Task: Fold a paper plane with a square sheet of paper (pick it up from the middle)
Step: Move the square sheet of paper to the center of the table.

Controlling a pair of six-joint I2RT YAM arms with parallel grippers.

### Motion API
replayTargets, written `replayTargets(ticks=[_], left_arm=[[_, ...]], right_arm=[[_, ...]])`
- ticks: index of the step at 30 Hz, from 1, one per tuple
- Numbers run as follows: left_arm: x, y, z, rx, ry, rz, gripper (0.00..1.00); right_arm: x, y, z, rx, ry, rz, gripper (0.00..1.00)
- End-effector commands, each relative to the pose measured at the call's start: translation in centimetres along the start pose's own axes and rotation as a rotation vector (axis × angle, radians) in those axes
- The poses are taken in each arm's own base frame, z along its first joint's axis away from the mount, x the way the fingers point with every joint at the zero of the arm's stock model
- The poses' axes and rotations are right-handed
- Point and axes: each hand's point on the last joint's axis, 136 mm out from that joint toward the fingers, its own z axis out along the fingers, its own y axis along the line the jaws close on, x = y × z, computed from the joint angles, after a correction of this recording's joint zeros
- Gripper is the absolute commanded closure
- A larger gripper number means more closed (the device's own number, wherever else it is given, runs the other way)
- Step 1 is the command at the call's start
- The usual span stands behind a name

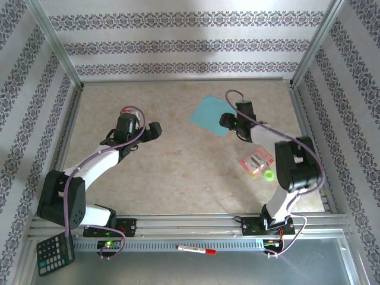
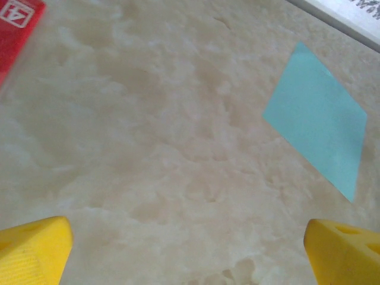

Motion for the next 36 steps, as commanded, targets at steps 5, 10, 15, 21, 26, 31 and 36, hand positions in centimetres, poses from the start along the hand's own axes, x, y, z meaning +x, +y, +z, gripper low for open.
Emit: replayTargets(ticks=[5,10,15,21,26,31,36], left_arm=[[1.7,-1.3,0.4,0.025,0.096,-0.019,0.0],[2.5,-1.7,0.6,0.04,0.139,-0.012,0.0],[3.4,-1.8,0.7,0.04,0.203,0.01,0.0],[4.0,-0.6,0.3,-0.013,0.215,-0.012,0.0],[4.3,-0.3,-0.7,-0.024,0.207,-0.031,0.0],[5.0,0.3,-2.1,-0.059,0.221,-0.034,0.0],[6.3,0.3,-3.5,-0.065,0.243,-0.031,0.0]], right_arm=[[-0.9,2.3,5.3,-0.056,0.129,0.03,0.5],[-0.7,2.5,8.2,-0.108,0.209,0.126,0.51],[0.7,3.1,8.7,-0.136,0.289,0.15,0.55],[6.2,2.9,7.0,-0.09,0.427,0.127,0.6],[11.7,3.5,4.3,-0.081,0.495,0.117,0.62],[17.7,5.6,1.5,-0.081,0.512,0.121,0.62],[21.4,10.3,-0.3,-0.166,0.462,0.173,0.63]])
